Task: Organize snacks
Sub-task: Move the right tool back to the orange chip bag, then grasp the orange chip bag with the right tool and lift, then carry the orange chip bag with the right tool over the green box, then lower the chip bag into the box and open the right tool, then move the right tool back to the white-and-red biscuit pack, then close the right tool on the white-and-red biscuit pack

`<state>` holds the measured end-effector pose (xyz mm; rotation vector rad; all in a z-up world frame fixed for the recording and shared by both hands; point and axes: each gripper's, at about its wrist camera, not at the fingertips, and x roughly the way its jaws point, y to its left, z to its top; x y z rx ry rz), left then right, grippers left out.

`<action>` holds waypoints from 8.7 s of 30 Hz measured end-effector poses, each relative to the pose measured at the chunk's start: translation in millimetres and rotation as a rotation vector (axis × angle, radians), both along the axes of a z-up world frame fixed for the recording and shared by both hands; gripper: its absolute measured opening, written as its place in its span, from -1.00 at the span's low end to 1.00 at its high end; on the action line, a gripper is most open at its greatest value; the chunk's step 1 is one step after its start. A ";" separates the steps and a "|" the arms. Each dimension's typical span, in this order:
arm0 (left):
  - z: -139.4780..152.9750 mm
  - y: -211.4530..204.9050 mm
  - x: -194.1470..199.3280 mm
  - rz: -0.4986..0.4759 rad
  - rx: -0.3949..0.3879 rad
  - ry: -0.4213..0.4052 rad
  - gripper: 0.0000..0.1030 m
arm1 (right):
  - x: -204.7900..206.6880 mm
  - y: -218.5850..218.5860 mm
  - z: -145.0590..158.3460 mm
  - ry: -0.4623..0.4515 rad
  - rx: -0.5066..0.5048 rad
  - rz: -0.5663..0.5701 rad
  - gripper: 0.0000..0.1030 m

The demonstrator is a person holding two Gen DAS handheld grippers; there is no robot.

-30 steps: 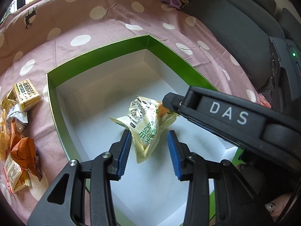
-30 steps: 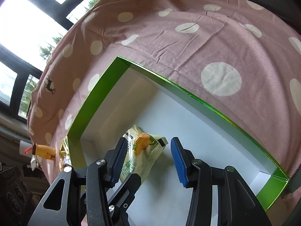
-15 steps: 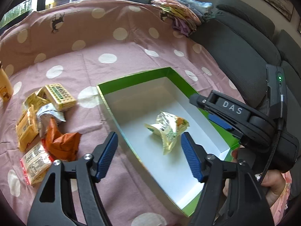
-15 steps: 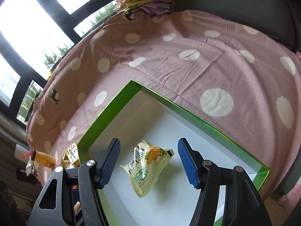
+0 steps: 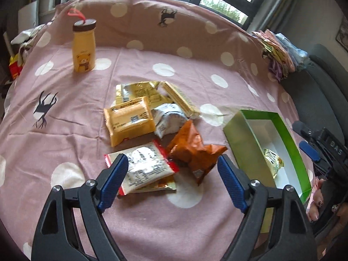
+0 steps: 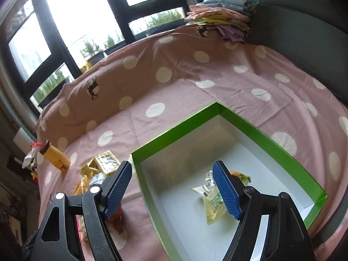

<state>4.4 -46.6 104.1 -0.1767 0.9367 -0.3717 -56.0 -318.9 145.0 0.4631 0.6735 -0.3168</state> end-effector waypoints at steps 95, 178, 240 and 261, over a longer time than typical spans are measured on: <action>42.4 -71.4 -39.3 -0.238 -0.048 -0.290 0.22 | 26.8 76.6 -1.3 -0.127 0.292 0.490 -0.16; 2.1 -211.2 -35.2 -0.531 -0.117 -0.102 0.02 | -20.0 -73.5 -50.4 -0.013 0.456 0.023 -0.15; -73.7 43.8 41.6 0.111 -0.001 0.205 0.31 | 132.3 163.6 -114.1 0.378 0.238 0.600 0.48; -24.8 25.3 3.5 -0.014 0.019 -0.038 -0.12 | 94.5 155.8 -79.4 0.210 0.284 0.608 0.10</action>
